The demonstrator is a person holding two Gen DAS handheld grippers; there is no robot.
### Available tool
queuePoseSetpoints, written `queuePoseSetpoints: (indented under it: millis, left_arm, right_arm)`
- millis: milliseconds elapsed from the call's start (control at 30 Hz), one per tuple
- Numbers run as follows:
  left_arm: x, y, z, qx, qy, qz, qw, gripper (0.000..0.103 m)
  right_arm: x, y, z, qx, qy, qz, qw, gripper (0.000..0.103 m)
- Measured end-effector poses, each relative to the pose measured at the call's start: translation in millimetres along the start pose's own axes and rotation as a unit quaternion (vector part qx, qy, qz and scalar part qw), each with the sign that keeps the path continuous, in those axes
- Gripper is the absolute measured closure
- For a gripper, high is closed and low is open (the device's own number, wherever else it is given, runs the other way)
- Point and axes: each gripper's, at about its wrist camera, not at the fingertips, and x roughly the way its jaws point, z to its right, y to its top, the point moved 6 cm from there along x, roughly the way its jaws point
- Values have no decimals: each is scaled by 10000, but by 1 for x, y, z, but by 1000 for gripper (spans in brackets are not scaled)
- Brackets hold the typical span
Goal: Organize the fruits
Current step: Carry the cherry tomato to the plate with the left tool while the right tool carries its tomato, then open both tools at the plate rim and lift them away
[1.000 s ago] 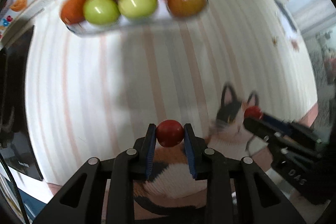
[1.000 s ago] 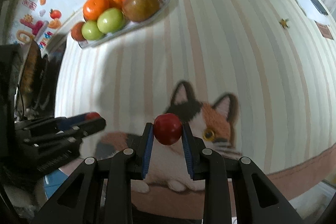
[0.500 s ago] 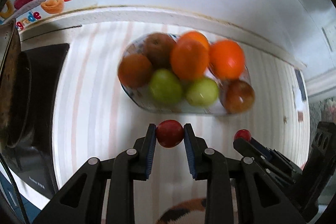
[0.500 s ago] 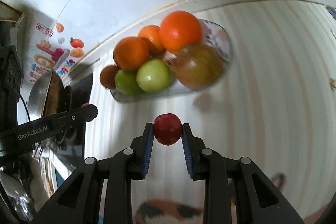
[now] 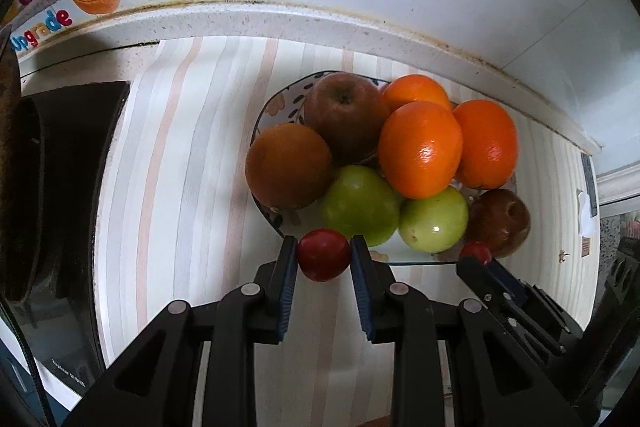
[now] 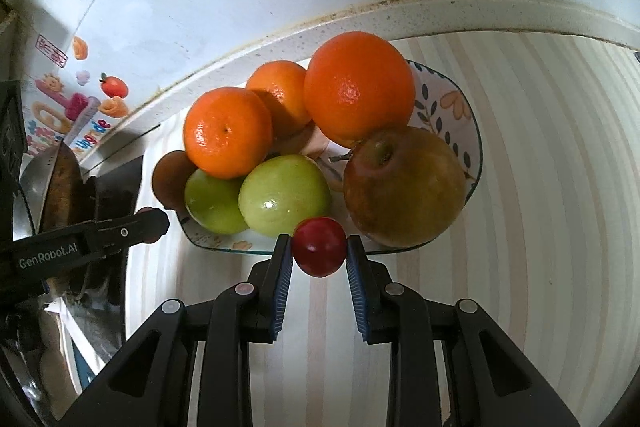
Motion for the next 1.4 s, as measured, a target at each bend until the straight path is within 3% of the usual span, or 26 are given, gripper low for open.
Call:
queuePoseSetpoints:
  millis: [567, 633, 700, 733, 800, 833, 900, 967, 1133, 1400]
  left_arm:
    - [18, 10, -1, 6, 157, -163, 9997, 78]
    - [17, 10, -2, -61, 168, -212, 9996, 74]
    - [12, 12, -4, -138, 159, -142, 9997, 73]
    - [8, 13, -4, -157, 154, -114, 9997, 70]
    - [1, 14, -6, -223, 119, -79, 9997, 56]
    - [-5, 15, -5, -230, 89, -42, 9997, 53]
    - [-17, 16, -5, -220, 112, 81, 9997, 31]
    - [-29, 15, -3, -124, 233, 209, 9994, 18]
    - [-55, 1, 1, -30, 455, 409, 9981, 10]
    - [-86, -35, 9, -31, 664, 607, 9959, 10]
  right_arm:
    - [11, 0, -7, -41, -220, 90, 9997, 72]
    - [11, -1, -7, 14, -184, 63, 9998, 69]
    - [7, -1, -7, 95, -91, 57, 9999, 55]
    - [4, -1, -8, 110, -58, 82, 9999, 49]
    - [-6, 0, -11, 93, -70, 202, 9997, 21]
    - [-12, 1, -12, 72, -72, 274, 9996, 18]
    - [-28, 3, -13, 28, -154, 404, 9991, 14]
    - [-41, 4, -11, -26, -359, 437, 9984, 7]
    - [-65, 1, -4, -158, -787, 307, 9963, 6]
    - [-105, -6, 7, -231, -994, 259, 9944, 4]
